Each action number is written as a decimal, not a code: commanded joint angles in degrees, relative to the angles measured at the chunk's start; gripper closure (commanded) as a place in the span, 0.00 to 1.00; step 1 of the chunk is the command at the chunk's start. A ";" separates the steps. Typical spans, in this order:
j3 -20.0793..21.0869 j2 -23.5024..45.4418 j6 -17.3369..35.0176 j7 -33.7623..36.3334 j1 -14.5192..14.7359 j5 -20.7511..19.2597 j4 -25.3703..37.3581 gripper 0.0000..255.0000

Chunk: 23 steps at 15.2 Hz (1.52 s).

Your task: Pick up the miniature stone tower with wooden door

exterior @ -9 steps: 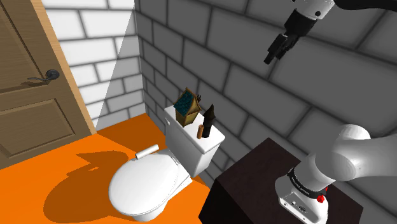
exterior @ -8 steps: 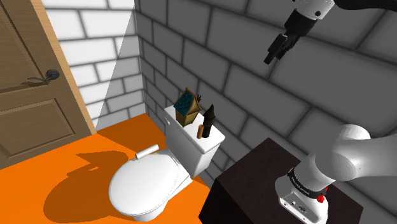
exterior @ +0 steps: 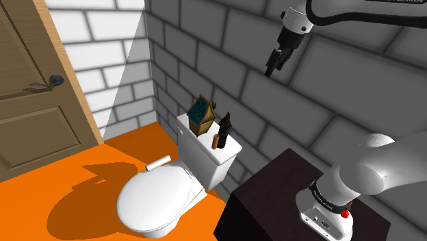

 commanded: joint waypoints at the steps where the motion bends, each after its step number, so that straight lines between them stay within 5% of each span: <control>1: 0.13 5.01 1.89 -1.17 0.30 -0.62 1.40 0.00; 12: 0.71 29.94 7.20 -7.13 1.09 -5.01 11.67 0.00; 23: 1.29 55.28 7.24 -11.62 2.47 -10.73 27.66 0.00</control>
